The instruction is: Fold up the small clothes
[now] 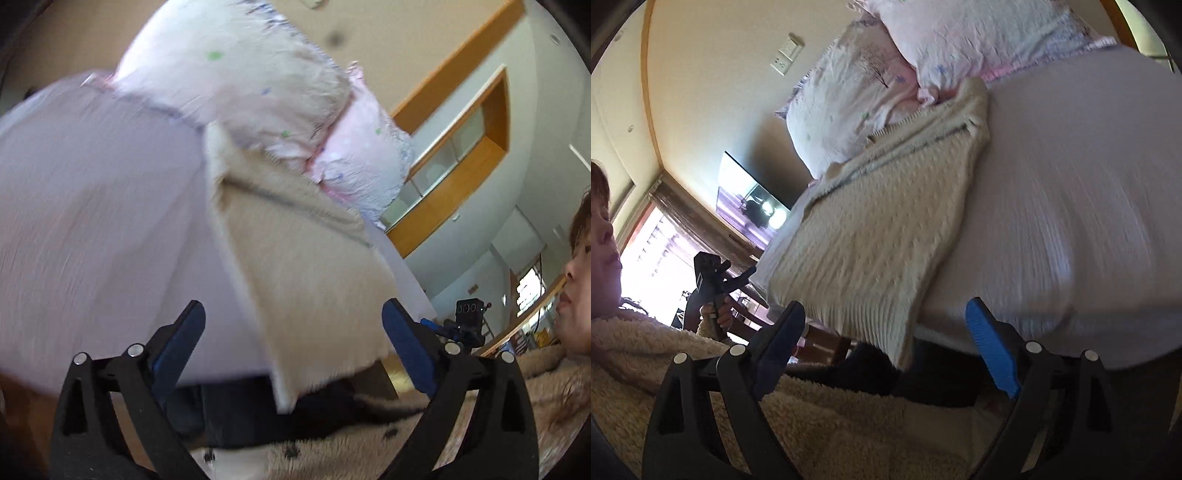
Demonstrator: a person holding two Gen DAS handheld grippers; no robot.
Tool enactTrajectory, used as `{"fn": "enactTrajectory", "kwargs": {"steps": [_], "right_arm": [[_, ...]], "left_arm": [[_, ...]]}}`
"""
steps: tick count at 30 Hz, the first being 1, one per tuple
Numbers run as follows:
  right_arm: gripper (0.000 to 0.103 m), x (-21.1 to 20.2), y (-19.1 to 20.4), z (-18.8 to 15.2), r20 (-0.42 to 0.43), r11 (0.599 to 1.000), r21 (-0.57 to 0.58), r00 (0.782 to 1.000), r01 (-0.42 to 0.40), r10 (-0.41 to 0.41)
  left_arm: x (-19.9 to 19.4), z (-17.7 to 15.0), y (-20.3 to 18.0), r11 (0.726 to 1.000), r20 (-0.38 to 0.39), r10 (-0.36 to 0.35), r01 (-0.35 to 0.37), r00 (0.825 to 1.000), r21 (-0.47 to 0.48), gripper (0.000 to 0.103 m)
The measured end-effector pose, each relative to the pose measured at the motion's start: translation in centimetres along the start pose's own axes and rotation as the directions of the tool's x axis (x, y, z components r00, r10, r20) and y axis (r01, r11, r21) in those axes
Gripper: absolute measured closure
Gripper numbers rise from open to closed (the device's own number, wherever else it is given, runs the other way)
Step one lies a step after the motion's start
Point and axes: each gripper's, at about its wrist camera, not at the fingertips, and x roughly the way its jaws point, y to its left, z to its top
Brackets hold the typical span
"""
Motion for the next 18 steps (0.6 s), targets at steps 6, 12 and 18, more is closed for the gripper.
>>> {"fn": "enactTrajectory", "kwargs": {"steps": [6,12,18], "right_arm": [[0.013,2.7,-2.4,-1.6,-0.047,0.987,0.118,0.992,-0.111,0.118],[0.042,6.3,-1.7,-1.3,-0.092,0.98,0.106,0.98,-0.168,0.178],[0.093,6.3,-0.3,-0.8,-0.063,0.973,0.048,0.972,-0.225,0.227]], "left_arm": [[3.4,-4.1,2.1,0.996,-0.136,0.042,-0.052,0.99,-0.072,0.007],[8.4,-4.6,1.7,0.987,-0.212,-0.062,0.027,0.975,-0.161,0.026],[9.6,-4.8,2.2,0.947,-0.186,-0.158,0.095,0.97,-0.308,0.07]]}}
